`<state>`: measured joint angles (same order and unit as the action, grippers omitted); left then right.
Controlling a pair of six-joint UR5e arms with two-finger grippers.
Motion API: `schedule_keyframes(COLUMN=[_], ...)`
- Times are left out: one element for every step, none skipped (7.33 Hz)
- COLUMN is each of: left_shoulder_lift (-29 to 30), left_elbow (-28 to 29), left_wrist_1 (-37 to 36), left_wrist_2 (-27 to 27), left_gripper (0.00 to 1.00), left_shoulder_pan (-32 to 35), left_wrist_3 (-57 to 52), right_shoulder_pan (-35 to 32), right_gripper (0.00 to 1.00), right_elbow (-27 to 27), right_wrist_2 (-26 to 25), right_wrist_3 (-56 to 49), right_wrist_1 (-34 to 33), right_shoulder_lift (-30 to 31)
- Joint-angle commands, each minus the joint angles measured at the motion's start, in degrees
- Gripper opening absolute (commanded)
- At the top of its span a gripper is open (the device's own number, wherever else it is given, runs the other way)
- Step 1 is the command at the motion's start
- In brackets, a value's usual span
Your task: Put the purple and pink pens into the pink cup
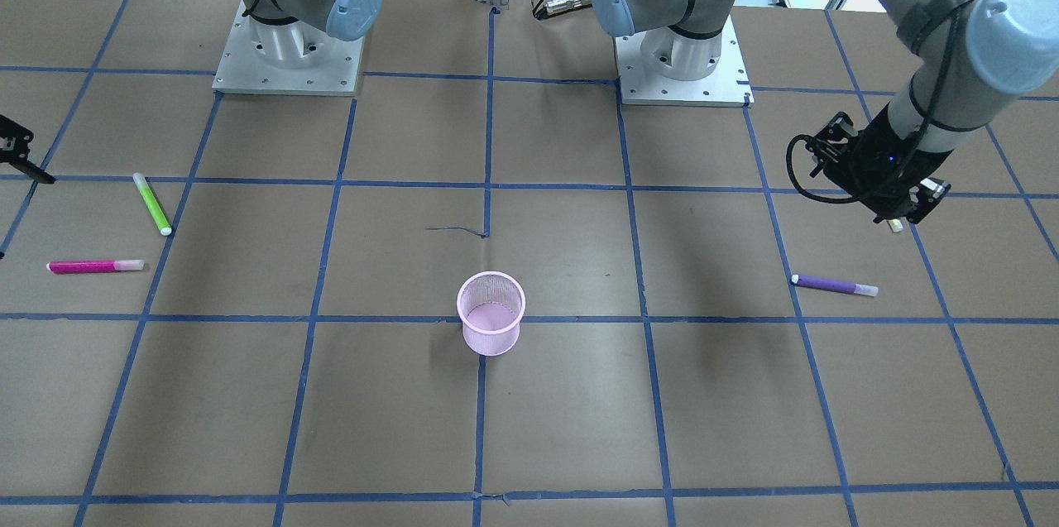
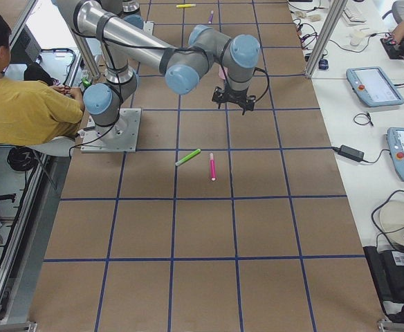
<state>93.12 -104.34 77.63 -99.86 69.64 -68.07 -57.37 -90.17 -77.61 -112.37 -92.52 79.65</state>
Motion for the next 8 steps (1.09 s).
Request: schedule_keyframes(left_shoulder_lift=[3.2,4.7,6.7,8.7,10.0,11.5,12.5,12.7], left_elbow=[-6.5,-6.5,-6.5,-6.5,-6.7,-6.5,-6.9,-9.1], left_wrist_1=[-11.8,-11.9,-12.3,-12.7,-14.9,-19.3,-21.3,-21.6], left_wrist_2=[0.1,0.3,-0.2,0.1,0.5,3.4,4.2,3.8], left_gripper=[1.0,1.0,1.0,1.0,1.0,1.0,1.0,1.0], left_shoulder_pan=[-3.4,-4.6,-4.6,-4.6,-4.6,-4.6,-4.6,-4.6], left_wrist_3=[-14.9,-16.5,-16.7,-18.1,-24.2,-27.5,-28.3,-29.4], right_shoulder_pan=[6.4,8.0,9.0,10.2,11.9,13.1,13.1,13.9], right_gripper=[1.0,1.0,1.0,1.0,1.0,1.0,1.0,1.0], right_elbow=[0.0,0.2,0.0,-0.6,-1.5,-3.6,-6.2,-8.7], right_wrist_2=[5.9,6.4,7.9,7.1,6.2,2.6,2.1,2.0], right_wrist_3=[-17.0,-20.2,-23.9,-26.4,-28.3,-33.6,-36.8,-39.7], right_wrist_1=[0.1,-0.2,-0.2,-0.3,-0.6,-2.4,-7.6,-10.8], right_shoulder_lift=[-9.0,-11.9,-14.2,-16.2,-17.0,-17.2,-17.8,-18.6])
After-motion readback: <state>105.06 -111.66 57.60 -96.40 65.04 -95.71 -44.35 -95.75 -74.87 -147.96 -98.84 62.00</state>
